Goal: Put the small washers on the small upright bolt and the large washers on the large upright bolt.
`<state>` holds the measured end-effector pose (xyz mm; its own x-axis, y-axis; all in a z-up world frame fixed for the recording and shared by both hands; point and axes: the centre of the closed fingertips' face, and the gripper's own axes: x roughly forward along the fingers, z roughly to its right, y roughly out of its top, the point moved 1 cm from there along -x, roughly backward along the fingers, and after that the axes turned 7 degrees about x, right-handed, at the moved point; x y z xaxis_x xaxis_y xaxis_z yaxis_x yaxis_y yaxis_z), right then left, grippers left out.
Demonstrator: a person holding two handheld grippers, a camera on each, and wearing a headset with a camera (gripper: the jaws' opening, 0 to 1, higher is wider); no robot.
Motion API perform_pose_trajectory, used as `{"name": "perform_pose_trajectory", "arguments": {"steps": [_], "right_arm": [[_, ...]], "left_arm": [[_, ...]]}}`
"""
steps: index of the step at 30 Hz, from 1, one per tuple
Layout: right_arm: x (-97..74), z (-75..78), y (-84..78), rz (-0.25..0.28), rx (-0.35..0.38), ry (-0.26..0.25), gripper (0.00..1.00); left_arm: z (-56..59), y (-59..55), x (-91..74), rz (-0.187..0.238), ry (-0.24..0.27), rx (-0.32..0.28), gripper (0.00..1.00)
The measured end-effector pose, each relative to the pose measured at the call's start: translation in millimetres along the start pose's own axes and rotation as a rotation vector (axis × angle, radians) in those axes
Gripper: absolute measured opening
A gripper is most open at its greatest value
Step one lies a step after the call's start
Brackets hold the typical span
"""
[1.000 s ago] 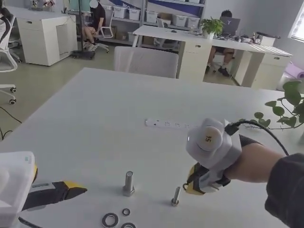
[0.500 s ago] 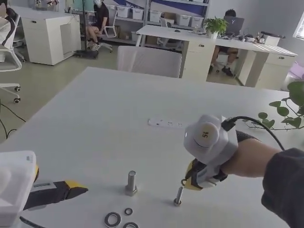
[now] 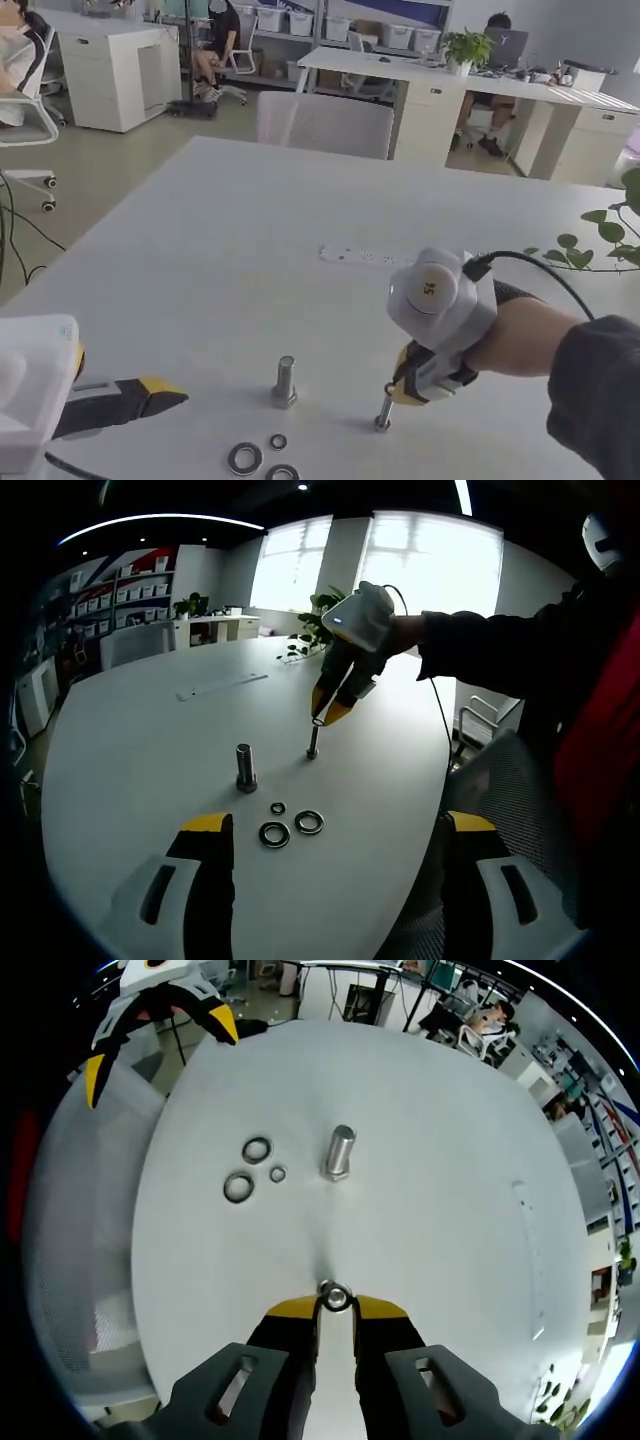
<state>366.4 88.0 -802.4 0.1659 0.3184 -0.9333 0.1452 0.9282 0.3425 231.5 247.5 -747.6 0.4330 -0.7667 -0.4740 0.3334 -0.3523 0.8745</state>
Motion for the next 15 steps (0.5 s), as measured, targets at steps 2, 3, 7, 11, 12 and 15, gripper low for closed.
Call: {"name": "perform_pose_trajectory", "arguments": {"steps": [2,3,7,11,12,15], "right_arm": [[1.1,0.3,-0.6,-0.002,0.002,0.004,0.13],[1.4,0.6,-0.5,-0.002,0.001,0.003,0.13],[4.5,1.1,-2.1,-0.007,0.007,0.009,0.13],[6.5,1.1,-1.4,-0.005,0.007,0.012,0.13],[6.8,0.8,-1.8,-0.006,0.007,0.013,0.13],[8.4,0.9,-2.5,-0.006,0.009,0.016,0.13]], "left_arm": [[-0.4,-0.3,-0.2,-0.001,0.001,-0.001,0.86],[-0.5,-0.4,-0.3,0.0,0.001,-0.002,0.86],[-1.6,-1.0,-0.5,-0.002,0.004,-0.003,0.86],[-2.4,-1.2,-0.7,-0.003,0.005,-0.004,0.86],[-2.5,-1.1,-0.7,-0.002,0.005,-0.005,0.86],[-3.0,-0.8,-0.8,-0.002,0.007,-0.004,0.86]]}}
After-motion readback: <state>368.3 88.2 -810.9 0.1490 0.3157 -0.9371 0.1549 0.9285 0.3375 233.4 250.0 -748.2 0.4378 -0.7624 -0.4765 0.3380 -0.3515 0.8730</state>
